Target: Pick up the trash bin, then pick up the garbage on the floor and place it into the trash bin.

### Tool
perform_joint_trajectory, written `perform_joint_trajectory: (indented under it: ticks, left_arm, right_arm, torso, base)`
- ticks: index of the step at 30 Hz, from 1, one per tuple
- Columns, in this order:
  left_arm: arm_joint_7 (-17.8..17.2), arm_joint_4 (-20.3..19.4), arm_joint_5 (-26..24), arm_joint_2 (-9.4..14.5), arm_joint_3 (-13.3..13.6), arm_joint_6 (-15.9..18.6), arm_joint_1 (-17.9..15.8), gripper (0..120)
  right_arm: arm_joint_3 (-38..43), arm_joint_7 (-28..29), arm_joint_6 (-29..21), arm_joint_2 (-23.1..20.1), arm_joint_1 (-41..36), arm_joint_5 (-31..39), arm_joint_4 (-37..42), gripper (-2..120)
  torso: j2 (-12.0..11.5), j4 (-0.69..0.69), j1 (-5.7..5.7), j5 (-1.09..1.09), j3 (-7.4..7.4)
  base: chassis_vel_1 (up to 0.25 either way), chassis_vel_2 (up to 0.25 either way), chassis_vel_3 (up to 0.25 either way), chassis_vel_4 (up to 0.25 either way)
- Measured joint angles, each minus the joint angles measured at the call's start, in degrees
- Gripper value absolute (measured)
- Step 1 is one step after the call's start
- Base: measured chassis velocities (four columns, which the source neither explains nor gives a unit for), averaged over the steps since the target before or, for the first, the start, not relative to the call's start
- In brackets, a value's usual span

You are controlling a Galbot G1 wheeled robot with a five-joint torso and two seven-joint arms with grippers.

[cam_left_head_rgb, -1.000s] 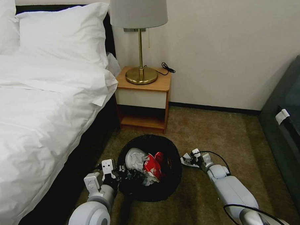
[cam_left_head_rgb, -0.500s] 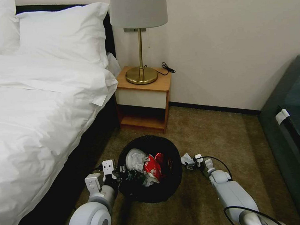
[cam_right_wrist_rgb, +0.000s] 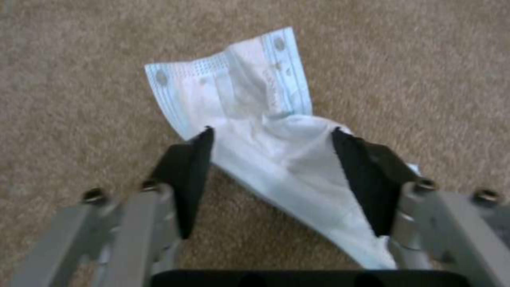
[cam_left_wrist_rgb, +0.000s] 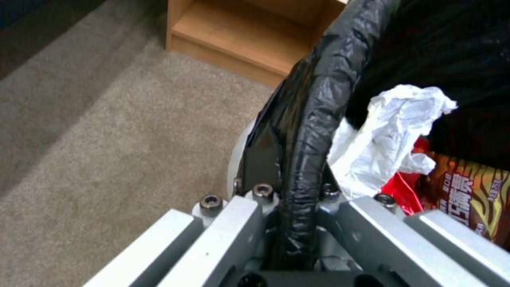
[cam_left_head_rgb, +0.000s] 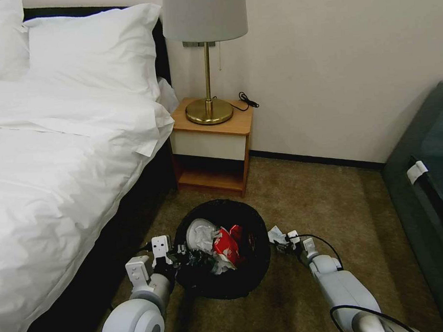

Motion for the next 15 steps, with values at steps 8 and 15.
perform_joint_trajectory:
  ticks: [8,15]
  left_arm:
    - [0.06,-0.53,0.01,0.06,-0.03,-0.07,0.16,0]
    - [0.12,-0.73,-0.02,0.05,-0.02,-0.16,0.08,0]
  right_arm:
    - [0.26,0.03,0.62,0.22,-0.14,0.10,-0.68,33]
    - [0.36,0.18,0.84,0.32,-0.18,0.27,-0.72,10]
  torso:
    - [0.00,0.00,0.00,0.00,0.00]
    - [0.00,0.00,0.00,0.00,0.00]
  base:
    - [0.000,0.000,0.000,0.000]
    - [0.000,0.000,0.000,0.000]
